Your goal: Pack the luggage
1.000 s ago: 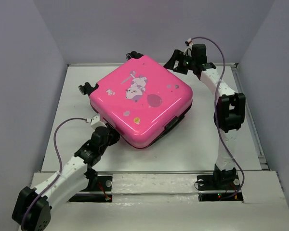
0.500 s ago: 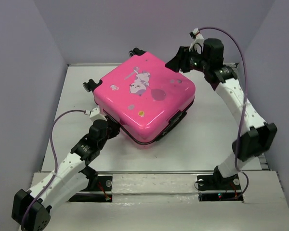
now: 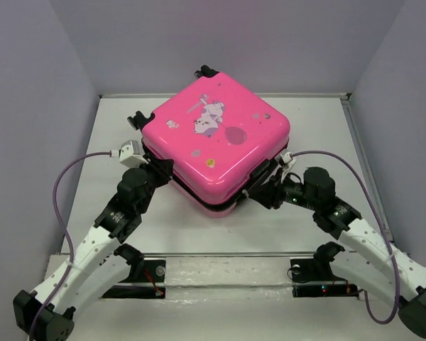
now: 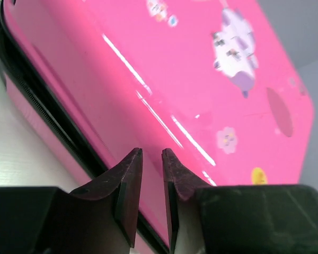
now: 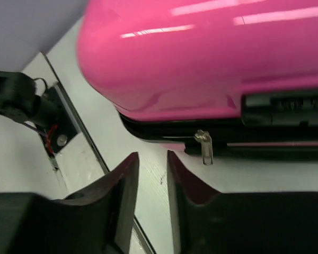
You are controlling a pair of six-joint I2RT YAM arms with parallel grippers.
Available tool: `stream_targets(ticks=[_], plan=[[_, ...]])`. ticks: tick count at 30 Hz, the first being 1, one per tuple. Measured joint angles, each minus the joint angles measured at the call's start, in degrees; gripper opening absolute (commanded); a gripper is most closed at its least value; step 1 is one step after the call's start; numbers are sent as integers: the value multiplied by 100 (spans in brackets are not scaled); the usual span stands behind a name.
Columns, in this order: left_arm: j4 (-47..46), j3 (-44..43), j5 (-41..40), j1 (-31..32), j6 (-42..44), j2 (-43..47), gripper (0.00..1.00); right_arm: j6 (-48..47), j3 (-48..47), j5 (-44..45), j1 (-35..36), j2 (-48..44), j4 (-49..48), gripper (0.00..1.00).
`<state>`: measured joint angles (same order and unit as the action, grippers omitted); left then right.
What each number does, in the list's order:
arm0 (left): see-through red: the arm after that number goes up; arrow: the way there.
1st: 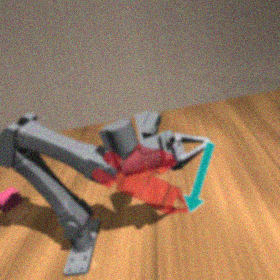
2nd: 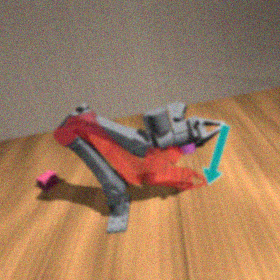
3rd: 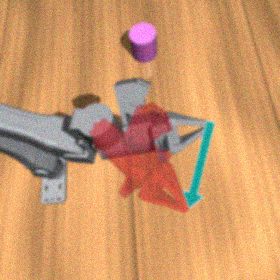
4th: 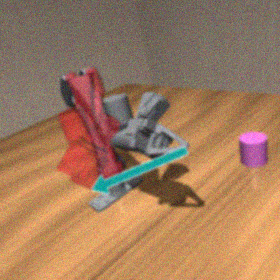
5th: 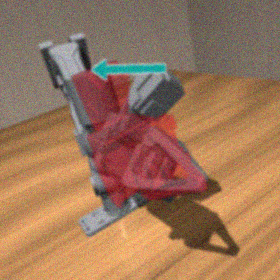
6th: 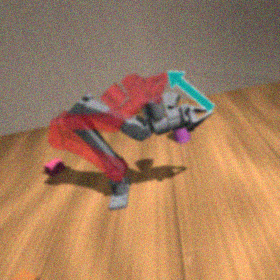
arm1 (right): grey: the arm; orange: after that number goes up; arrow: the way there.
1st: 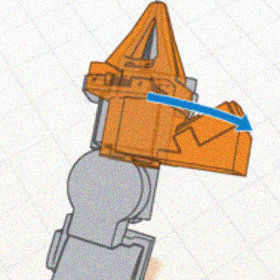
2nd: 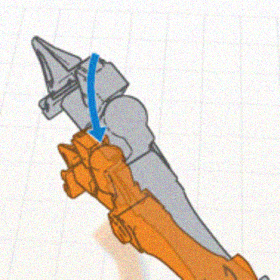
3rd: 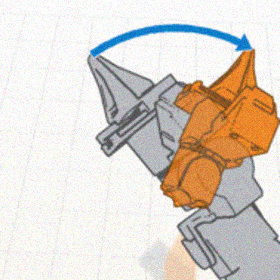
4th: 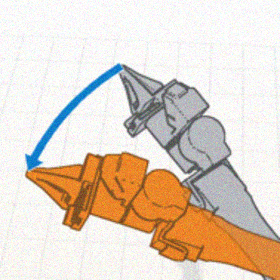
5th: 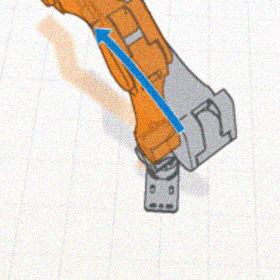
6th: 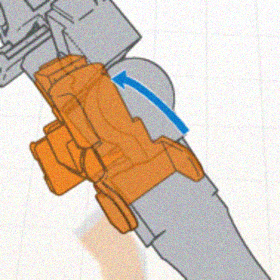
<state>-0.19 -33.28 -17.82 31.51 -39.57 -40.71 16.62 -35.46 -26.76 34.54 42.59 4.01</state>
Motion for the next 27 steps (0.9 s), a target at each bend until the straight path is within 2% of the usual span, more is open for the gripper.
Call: stream_targets(ticks=[3,8,9,12,16,21,27], plan=[[-179,105,2,0,-59,306,31,9,551,282,0,175,48,40],[-210,634,236,-2,-186,656,30,-44,750,828,0,588,-302,40],[-205,730,317,0,-205,691,30,-81,776,909,0,667,-448,46],[-142,1010,546,2,-247,741,30,-208,785,1073,0,1034,-855,53],[-90,1333,863,74,-321,872,30,-334,776,977,0,1729,-1207,54],[-140,1545,1069,638,-404,682,30,-330,758,824,-7,1930,-1392,54],[-350,1543,789,1703,-411,9,30,-332,789,728,-46,2006,-1528,41]])
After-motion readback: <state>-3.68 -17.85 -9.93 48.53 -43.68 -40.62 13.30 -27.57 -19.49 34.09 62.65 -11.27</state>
